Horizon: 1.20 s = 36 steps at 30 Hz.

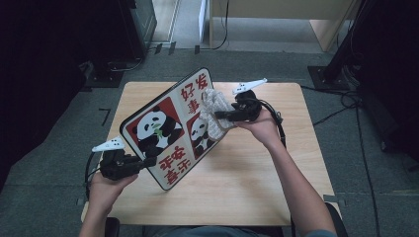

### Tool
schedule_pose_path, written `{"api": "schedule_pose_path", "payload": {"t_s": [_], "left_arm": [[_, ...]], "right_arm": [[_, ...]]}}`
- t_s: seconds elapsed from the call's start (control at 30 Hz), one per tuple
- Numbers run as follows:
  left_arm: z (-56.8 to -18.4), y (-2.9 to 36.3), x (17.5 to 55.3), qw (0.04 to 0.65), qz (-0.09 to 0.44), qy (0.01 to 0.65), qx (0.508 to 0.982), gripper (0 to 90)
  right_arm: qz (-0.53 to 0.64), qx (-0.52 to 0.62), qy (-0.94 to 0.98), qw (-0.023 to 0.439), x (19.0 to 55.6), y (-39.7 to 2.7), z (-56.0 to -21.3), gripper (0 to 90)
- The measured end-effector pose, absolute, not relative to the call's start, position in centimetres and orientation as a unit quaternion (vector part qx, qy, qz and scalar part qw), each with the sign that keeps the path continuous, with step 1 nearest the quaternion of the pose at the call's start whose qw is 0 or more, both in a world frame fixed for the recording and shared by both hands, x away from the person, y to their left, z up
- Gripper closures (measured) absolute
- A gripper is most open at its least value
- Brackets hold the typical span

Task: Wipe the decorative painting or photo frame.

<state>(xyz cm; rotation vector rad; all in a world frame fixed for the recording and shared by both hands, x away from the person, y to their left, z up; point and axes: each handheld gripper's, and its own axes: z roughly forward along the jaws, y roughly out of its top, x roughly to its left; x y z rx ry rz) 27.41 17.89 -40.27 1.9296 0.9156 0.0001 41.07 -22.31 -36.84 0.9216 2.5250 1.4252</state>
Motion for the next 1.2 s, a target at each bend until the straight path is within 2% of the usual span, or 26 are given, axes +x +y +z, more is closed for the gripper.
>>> {"api": "schedule_pose_path", "payload": {"t_s": [1.2], "left_arm": [[-40.5, 18.0, 27.4, 0.493, -0.003, 0.376, 0.784, 75.5]], "right_arm": [[0.429, 0.33, 0.84, 0.021, 40.5, -22.7, -41.0, 63.3]]}}
